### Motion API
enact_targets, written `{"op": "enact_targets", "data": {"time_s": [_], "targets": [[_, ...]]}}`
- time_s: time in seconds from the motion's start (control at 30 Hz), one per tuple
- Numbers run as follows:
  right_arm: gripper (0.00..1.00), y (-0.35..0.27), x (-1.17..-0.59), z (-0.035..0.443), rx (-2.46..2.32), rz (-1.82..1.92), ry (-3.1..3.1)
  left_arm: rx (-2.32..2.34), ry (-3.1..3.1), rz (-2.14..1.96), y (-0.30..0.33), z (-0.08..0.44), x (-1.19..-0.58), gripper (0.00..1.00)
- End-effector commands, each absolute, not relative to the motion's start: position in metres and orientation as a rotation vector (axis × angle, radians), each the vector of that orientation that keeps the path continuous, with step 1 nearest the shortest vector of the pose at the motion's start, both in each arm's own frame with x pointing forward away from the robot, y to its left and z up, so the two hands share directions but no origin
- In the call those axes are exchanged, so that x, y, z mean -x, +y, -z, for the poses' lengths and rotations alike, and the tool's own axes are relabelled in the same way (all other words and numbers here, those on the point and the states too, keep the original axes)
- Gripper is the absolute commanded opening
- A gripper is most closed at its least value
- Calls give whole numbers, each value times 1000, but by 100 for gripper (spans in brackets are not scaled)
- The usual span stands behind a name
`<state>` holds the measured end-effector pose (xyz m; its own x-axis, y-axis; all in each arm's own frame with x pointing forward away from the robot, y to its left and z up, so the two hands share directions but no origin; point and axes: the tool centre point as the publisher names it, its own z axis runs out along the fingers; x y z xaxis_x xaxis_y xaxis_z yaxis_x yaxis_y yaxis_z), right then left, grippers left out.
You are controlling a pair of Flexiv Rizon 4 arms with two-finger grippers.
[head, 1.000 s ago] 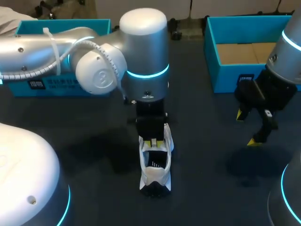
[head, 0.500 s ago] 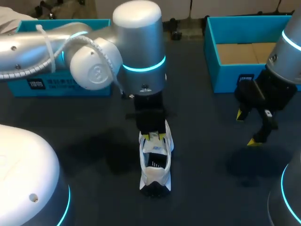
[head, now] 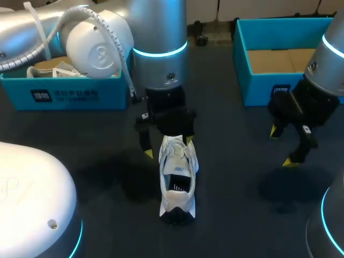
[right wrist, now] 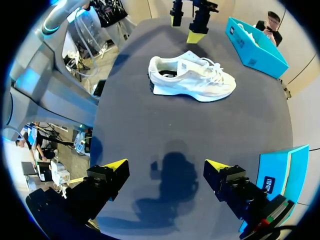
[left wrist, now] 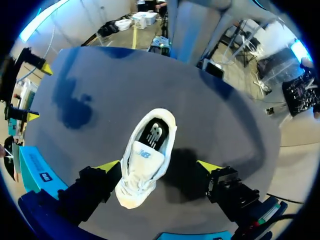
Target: Take the shoe out of the shoebox, open the shoe tongue, remove and reinsert the insole, then place the shoe into the shoebox
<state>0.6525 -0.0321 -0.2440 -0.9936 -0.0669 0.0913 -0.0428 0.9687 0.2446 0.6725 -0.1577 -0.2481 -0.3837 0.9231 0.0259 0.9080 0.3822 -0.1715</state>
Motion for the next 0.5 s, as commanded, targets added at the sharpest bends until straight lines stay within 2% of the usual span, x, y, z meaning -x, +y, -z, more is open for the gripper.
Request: {"op": "enact_targets", "data": {"time_s": [0.03, 0.23, 0.5], "targets": [[100, -31, -653, 245, -83, 367, -3019, 1682, -2519, -200, -153, 249, -670, 100], [100, -31, -653, 245, -83, 367, -3019, 1665, -2552, -199, -154, 248, -666, 100], [100, -31, -653, 245, -83, 367, -3019, 1078, -2798, -197, -165, 237, -636, 100]]}}
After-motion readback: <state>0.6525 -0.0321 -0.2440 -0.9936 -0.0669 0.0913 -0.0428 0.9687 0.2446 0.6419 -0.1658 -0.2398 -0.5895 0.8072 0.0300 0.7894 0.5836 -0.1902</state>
